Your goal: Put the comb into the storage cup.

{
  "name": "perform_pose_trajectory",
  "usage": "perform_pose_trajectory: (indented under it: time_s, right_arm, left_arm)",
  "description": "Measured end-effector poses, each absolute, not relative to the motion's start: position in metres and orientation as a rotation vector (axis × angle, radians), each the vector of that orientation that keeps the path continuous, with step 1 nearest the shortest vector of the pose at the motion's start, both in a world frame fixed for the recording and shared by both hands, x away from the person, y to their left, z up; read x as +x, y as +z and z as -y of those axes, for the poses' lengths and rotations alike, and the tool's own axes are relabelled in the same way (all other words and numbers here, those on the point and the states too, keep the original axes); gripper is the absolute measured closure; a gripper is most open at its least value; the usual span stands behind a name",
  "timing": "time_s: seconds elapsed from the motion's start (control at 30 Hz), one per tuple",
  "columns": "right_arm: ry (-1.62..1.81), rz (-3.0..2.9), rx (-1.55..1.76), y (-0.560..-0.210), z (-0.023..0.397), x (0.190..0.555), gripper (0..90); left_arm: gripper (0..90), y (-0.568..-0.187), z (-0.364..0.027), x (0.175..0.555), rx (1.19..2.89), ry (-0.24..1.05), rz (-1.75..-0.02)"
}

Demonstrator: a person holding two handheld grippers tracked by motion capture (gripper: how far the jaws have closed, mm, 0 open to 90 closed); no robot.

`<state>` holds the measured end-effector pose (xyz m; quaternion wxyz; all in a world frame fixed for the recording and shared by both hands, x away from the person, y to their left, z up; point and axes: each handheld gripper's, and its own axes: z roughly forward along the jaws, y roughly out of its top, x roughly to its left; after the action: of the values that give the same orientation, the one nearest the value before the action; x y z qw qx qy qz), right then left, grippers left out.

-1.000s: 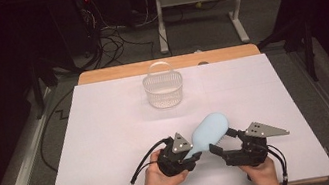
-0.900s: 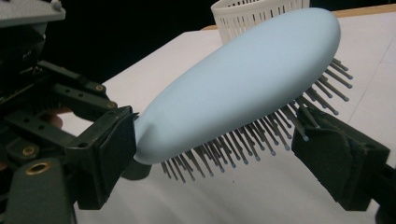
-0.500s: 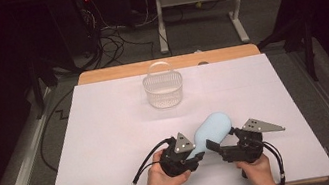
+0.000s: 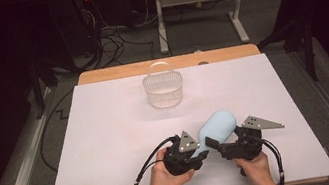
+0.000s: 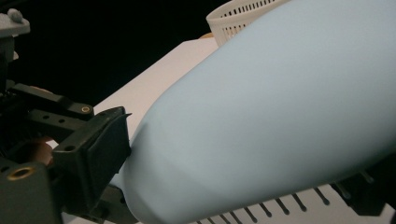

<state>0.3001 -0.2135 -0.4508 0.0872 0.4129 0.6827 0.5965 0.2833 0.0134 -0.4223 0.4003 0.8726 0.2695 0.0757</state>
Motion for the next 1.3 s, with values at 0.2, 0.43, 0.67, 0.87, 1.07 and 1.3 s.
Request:
perform_pose_trajectory:
  time_s: [0.2,0.43,0.67,0.87,1.07,1.3]
  right_arm:
    - [1.784,-2.058,1.175,-0.442,0.212,0.301,18.2]
    - [1.801,-2.072,1.187,-0.442,0.213,0.301,21.9]
    - [1.822,-2.077,1.198,-0.437,0.217,0.3,31.1]
    - [1.867,-2.096,1.171,-0.432,0.218,0.299,39.7]
    - [1.962,-2.121,1.185,-0.426,0.218,0.302,48.4]
    - [2.012,-2.145,1.175,-0.425,0.216,0.302,53.9]
  left_arm:
    - [68.5,-0.42,-0.017,0.285,2.216,0.195,-0.689]
    - [68.5,-0.42,-0.016,0.285,2.216,0.187,-0.692]
    - [68.4,-0.422,-0.015,0.286,2.243,0.184,-0.69]
    - [68.3,-0.421,-0.015,0.286,2.239,0.18,-0.697]
    - [68.3,-0.418,-0.019,0.286,2.239,0.183,-0.692]
    - [68.0,-0.417,-0.021,0.286,2.239,0.183,-0.686]
